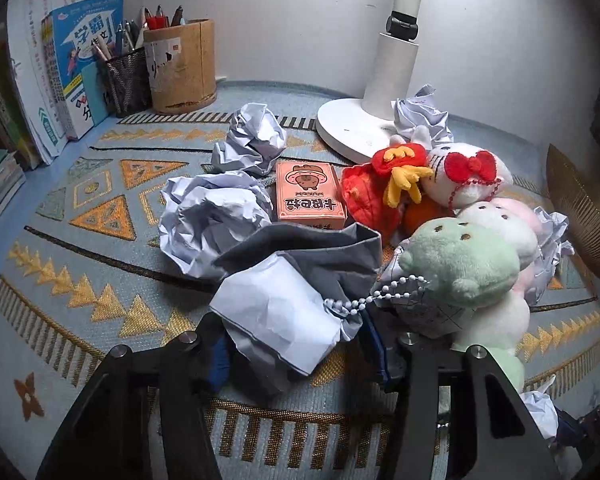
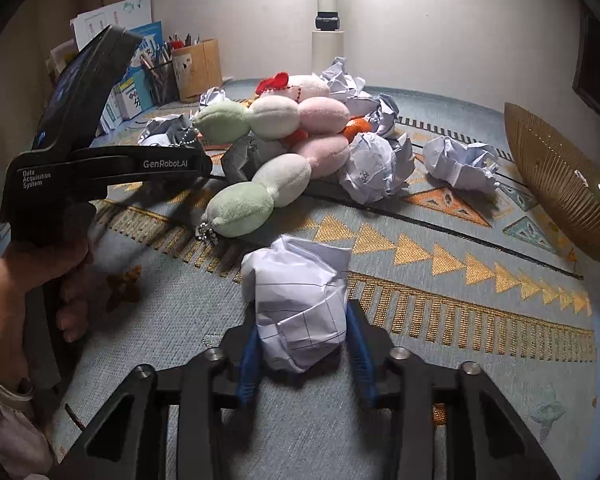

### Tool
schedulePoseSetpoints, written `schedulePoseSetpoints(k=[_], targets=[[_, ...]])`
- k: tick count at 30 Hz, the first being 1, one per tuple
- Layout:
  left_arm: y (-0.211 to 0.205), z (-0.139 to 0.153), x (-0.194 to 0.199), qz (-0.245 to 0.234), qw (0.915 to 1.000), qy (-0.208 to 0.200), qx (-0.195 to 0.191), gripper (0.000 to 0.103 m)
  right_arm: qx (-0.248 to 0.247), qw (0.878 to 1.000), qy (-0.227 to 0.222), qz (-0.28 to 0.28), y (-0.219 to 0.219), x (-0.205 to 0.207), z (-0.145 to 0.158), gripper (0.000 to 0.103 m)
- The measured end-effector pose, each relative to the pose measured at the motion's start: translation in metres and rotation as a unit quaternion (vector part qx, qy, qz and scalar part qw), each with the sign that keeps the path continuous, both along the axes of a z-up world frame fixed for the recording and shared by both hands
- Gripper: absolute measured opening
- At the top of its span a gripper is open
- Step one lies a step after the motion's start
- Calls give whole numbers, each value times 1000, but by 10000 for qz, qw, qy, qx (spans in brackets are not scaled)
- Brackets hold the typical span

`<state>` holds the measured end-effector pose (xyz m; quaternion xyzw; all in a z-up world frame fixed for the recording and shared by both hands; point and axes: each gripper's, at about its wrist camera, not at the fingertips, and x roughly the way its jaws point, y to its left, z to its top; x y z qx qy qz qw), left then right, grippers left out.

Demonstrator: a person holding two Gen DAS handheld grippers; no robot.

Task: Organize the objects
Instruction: 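Grasp the grey cloth with the left tool while the right tool grasps a paper ball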

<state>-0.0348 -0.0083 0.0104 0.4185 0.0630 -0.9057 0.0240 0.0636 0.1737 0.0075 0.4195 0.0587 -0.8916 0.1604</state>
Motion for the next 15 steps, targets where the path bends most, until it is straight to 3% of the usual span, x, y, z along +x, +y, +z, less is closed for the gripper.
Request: schedulePoseSetpoints(k=[3, 9, 15], targets=[[-6, 5, 7, 186, 9996, 198, 101, 51, -282, 9996, -20, 13, 7, -2, 1, 38], [-16, 24, 38, 682, 9927, 991, 81, 51, -681, 9972, 294, -27, 20, 10, 13, 38], [-9, 34, 50, 426, 9886, 1445, 58, 51, -807, 9941, 701, 175, 11, 24, 24, 38]])
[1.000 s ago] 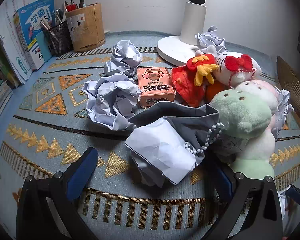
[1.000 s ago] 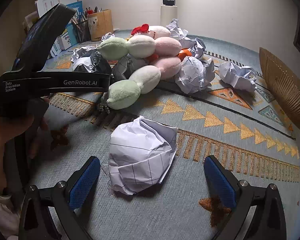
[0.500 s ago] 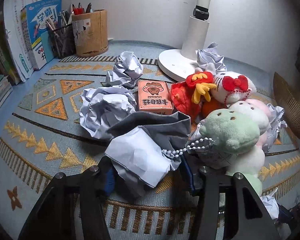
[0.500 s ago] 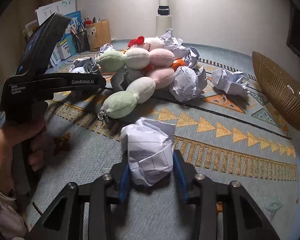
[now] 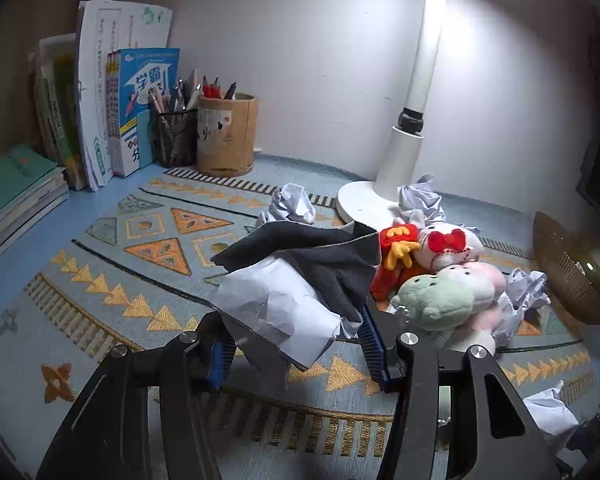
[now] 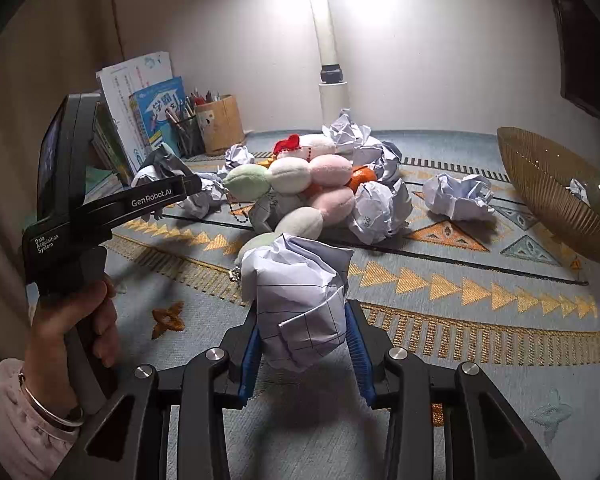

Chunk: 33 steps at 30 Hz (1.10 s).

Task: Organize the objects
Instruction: 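Grasp the grey cloth with the left tool while the right tool grasps a paper ball, then carry the cloth and paper ball to the bowl and release both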

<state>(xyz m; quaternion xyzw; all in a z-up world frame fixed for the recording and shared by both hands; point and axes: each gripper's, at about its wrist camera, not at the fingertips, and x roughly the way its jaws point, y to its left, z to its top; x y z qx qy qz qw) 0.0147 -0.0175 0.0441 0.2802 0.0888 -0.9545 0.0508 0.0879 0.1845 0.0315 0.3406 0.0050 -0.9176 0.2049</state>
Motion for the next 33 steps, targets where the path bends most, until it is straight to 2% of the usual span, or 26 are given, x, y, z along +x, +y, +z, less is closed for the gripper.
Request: schedulePoseSetpoints(k=[4, 7, 13, 19, 26, 33], targets=[[-1, 4, 8, -302, 9989, 288, 216, 51, -35, 10000, 40, -3, 1, 2, 1, 38], [-3, 4, 8, -354, 9984, 317, 295, 51, -96, 9999, 49, 28, 2, 4, 1, 38], [6, 4, 8, -339, 9991, 241, -2, 51, -147, 9998, -119, 52, 4, 0, -2, 38], [18, 1, -1, -219, 9989, -50, -419, 51, -227, 9995, -217, 49, 6, -2, -4, 38], [22, 0, -3, -204, 9982, -145, -543, 52, -358, 9987, -359, 64, 10, -6, -7, 38], [22, 0, -4, -166, 9979, -175, -602, 52, -568, 9979, -316, 8, 17, -6, -5, 38]])
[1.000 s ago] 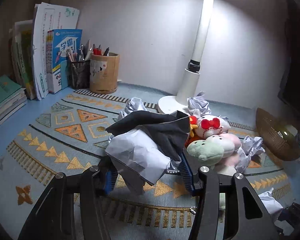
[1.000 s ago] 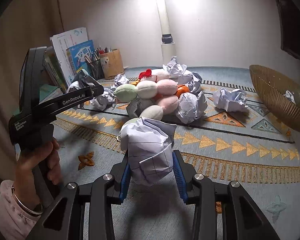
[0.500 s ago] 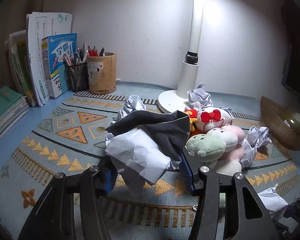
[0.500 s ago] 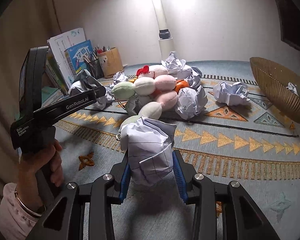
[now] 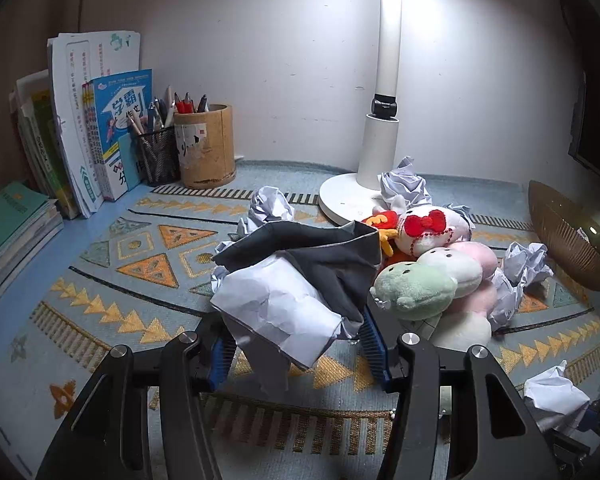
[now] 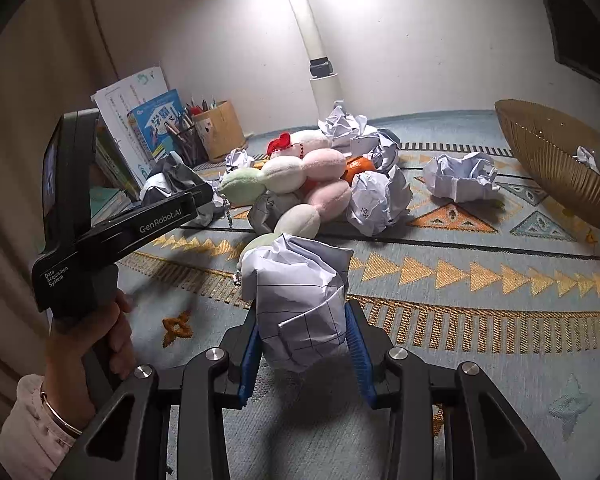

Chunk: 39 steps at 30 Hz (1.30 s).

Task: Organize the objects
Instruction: 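Carry the cloth and paper ball to the bowl and release both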

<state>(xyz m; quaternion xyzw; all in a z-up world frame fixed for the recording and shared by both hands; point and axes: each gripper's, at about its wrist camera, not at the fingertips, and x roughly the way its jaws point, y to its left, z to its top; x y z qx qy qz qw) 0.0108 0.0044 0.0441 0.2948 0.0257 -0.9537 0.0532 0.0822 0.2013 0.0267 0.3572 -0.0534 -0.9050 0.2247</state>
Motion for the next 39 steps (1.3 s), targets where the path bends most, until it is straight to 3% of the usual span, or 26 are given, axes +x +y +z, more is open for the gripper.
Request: schedulePoseSetpoints(k=[5, 10, 14, 18, 21, 28, 39], targets=[[8, -2, -7, 36, 9994, -213, -265, 52, -319, 9994, -118, -76, 12, -3, 0, 38], [18, 10, -3, 191, 9988, -213, -402, 52, -194, 9997, 102, -109, 38, 0, 24, 38], [48, 46, -7, -219, 9997, 52, 11, 52, -278, 9980, 307, -484, 82, -14, 56, 38], [104, 76, -27, -830, 9958, 193, 348, 52, -159, 9941, 513, -945, 133, -38, 86, 38], [161, 86, -46, -1358, 9901, 180, 318, 52, 6, 9901, 624, -1261, 171, -57, 105, 39], [261, 84, -82, -2253, 9739, -5, 275, 52, 374, 9806, 641, -1815, 240, -111, 132, 39], [319, 54, -124, -2816, 9586, -327, 259, 54, 628, 9762, 386, -2041, 271, -181, 122, 42]])
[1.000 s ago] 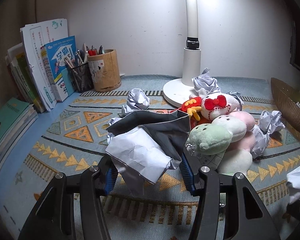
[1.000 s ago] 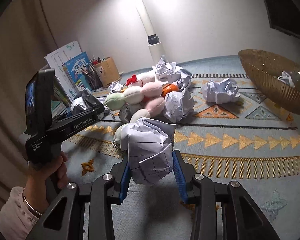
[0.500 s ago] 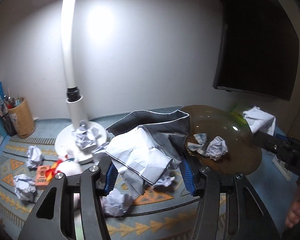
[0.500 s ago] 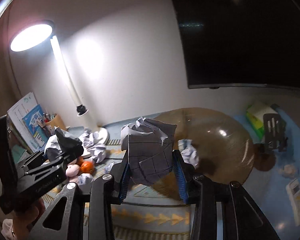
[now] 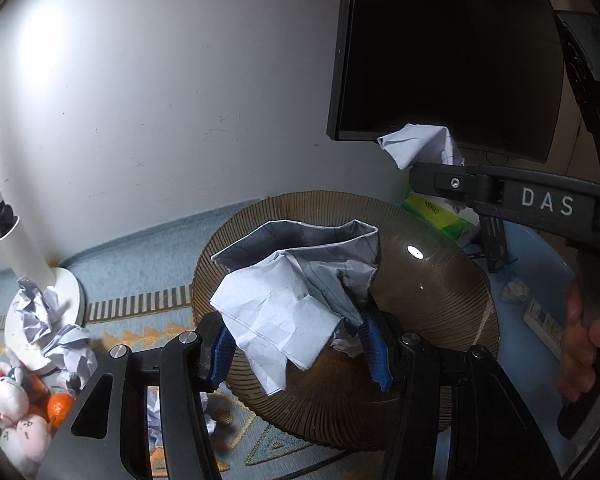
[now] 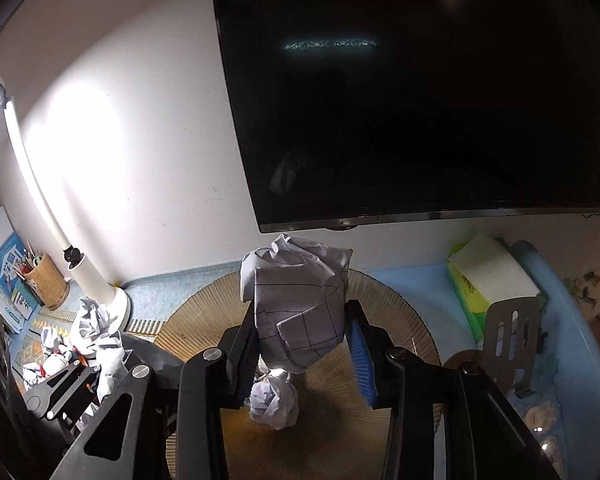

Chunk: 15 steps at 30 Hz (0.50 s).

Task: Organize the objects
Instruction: 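Carry the cloth and paper ball to the bowl and release both, then move both tools back over the desk toward the plush toys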

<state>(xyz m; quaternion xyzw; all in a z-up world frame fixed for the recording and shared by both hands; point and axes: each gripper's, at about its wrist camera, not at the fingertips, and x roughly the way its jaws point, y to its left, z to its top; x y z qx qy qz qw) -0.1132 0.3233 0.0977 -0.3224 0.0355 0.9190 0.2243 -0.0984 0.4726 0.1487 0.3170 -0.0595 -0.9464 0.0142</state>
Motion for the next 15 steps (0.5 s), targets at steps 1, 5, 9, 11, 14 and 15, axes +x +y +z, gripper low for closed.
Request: schedulePoseSetpoints(k=[1, 5, 9, 11, 14, 15], targets=[[2, -2, -2, -6, 10000, -15, -59, 59, -4, 9999, -86, -70, 3, -5, -3, 55], [0, -12, -10, -340, 9963, -741, 286, 103, -509, 9972, -549, 33, 14, -20, -15, 103], [-13, 6, 5, -169, 9980, -513, 327, 103, -378, 9985, -384, -78, 12, -7, -8, 103], [-19, 19, 14, -95, 9992, -313, 250, 103, -296, 9990, -335, -81, 7, -1, -3, 103], [-30, 38, 30, -35, 9996, -167, 241, 103, -260, 9992, -316, -13, -3, 10, 7, 103], [-36, 45, 36, -7, 9996, -129, 251, 103, -221, 9994, -284, 4, -7, 15, 11, 103]])
